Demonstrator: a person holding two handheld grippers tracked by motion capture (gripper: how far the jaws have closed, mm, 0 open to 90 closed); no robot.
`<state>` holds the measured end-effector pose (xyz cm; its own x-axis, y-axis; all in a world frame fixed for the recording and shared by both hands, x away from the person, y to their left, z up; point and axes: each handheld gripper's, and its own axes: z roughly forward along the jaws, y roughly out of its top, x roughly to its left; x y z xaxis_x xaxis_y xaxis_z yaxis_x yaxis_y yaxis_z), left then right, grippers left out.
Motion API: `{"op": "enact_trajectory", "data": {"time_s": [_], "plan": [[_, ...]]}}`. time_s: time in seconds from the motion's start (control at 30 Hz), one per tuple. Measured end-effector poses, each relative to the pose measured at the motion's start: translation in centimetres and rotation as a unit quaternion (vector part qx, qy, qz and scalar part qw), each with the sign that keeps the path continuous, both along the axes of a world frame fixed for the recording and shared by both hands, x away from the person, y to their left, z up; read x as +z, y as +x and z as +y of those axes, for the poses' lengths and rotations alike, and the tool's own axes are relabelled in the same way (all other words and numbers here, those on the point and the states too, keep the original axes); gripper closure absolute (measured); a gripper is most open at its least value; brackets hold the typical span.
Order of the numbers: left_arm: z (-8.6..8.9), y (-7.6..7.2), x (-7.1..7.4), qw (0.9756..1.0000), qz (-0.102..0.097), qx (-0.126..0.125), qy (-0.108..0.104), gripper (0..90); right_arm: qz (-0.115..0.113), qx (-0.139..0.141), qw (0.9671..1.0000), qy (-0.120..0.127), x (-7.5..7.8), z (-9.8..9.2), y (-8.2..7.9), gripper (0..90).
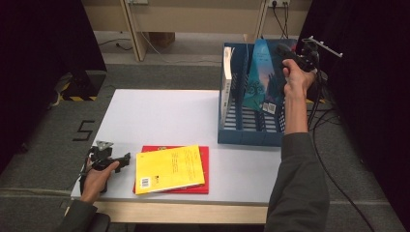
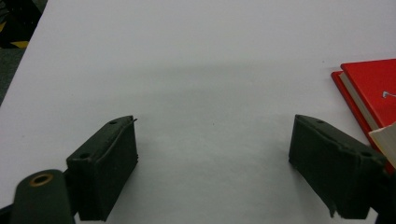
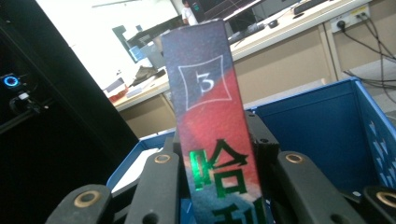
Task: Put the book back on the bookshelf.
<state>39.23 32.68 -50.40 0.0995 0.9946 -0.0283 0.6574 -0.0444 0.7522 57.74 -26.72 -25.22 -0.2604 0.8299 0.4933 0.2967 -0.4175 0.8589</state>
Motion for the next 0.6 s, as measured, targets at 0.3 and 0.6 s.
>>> {"op": "enact_trajectory", "data": {"time_s": [0.3,0.6], "plan": [[0.0,0.0,0.0,1.0000,0.002,-0.001,0.001,14.5,-0.015,-0.007,0.9998,0.005,0.8,-0.3,-0.3,71.2],[0.0,-0.1,0.0,1.0000,0.003,-0.003,0.001,14.5,-0.022,-0.008,0.9996,0.014,-1.6,0.9,-0.1,70.4]]}}
